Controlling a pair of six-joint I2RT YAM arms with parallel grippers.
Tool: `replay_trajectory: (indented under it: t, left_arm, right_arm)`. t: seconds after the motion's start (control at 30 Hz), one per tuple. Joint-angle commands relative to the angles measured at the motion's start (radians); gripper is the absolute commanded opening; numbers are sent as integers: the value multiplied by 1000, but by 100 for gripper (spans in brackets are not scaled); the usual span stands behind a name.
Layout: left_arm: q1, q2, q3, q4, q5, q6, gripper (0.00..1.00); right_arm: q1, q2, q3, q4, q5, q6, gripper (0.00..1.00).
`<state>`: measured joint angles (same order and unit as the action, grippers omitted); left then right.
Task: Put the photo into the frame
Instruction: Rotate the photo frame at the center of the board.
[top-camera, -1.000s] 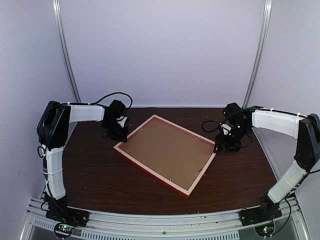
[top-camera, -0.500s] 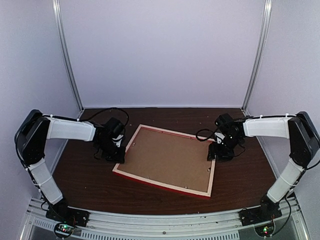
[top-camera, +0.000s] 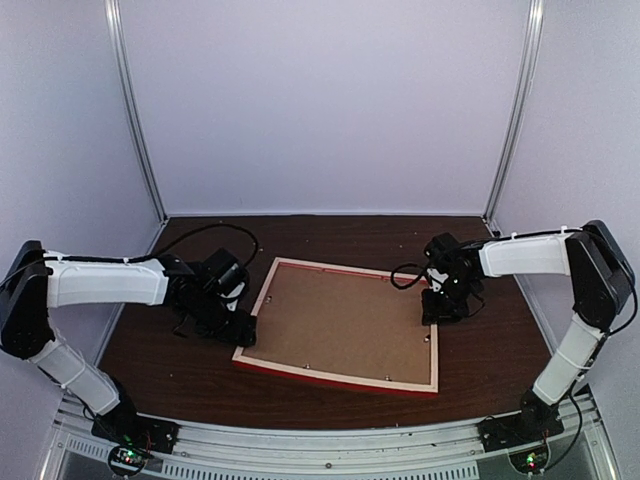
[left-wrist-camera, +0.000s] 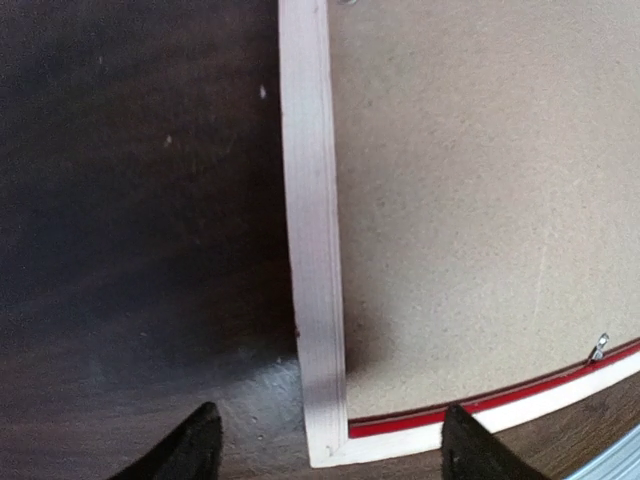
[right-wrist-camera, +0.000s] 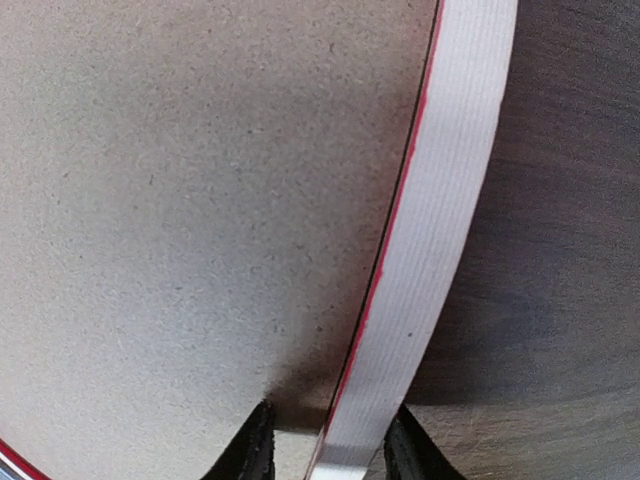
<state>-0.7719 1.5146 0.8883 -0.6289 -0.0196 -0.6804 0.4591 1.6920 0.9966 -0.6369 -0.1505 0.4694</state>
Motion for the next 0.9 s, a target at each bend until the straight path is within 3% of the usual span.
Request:
replay_trajectory:
  t: [0.0, 0.27, 0.5, 0.67, 0.87]
  left_arm:
    - [8, -23, 78, -38, -91, 70, 84]
    - [106, 114, 230, -45, -3, 205, 89]
    - [172, 289, 389, -59, 127, 255, 90]
    - [172, 339, 408, -40, 152, 221, 92]
    - [171, 393, 434, -42, 142, 196, 78]
  right_arm:
    - [2, 8, -12, -31, 119, -71, 32]
    - [2, -7, -20, -35, 118, -147, 15]
    - [3, -25, -14, -37, 87, -150, 12]
    - [2, -41, -27, -9, 50, -88, 13]
    - [2, -43, -28, 6, 25, -68, 13]
